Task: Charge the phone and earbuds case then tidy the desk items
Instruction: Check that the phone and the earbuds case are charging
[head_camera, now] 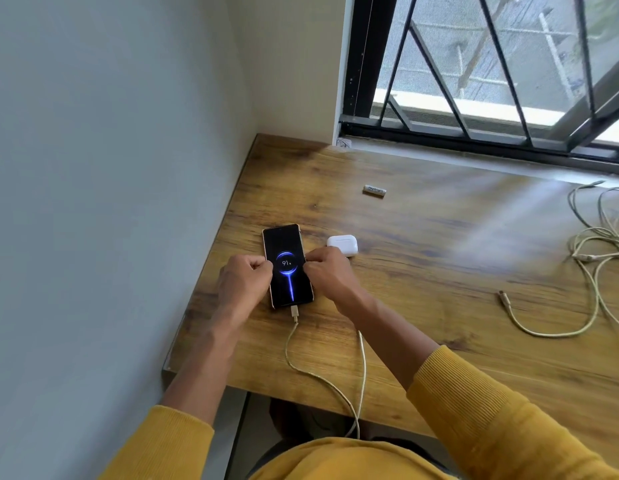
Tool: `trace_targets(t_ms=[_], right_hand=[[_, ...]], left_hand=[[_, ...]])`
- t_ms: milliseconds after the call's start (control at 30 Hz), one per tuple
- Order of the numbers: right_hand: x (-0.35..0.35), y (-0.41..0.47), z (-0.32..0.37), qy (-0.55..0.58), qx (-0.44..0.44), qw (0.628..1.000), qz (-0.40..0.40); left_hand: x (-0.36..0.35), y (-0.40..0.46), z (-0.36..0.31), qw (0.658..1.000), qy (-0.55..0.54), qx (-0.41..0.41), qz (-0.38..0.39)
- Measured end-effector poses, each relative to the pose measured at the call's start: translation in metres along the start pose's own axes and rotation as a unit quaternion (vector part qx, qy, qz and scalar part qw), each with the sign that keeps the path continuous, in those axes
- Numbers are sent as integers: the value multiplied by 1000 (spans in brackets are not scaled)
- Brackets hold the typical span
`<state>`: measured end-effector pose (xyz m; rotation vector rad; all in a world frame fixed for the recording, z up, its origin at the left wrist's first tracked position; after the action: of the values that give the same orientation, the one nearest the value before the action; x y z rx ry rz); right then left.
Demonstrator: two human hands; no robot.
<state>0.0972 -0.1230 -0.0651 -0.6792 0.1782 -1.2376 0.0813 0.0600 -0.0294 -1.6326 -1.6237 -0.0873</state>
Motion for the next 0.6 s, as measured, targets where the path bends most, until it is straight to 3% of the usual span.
trace_targets(t_ms=[133,267,433,600], right_hand=[[17,-4,2,-1,29,999,-19],[52,-16,13,5,79,994,-72],[103,-28,13,-112,87,966,-216],[114,-15,-1,-179,55,965,-183]], left_hand=[[0,-1,-6,999,21,-15,-29],[-6,-4,-32,993,30,-98,-58],[-37,3,-63,982,69,-176,-6],[-67,13,-91,959,184,-212,32]])
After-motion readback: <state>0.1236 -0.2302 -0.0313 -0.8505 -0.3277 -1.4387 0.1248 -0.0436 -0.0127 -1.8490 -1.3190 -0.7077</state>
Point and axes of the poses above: each hand's wrist, its own y-axis towards the middle knuckle, its own x-axis out of the back of the hand, z = x × y, the point moved 8 cm from there along y, towards the middle knuckle, and after that the axes turned 10 degrees about z, right-handed, at the moved point
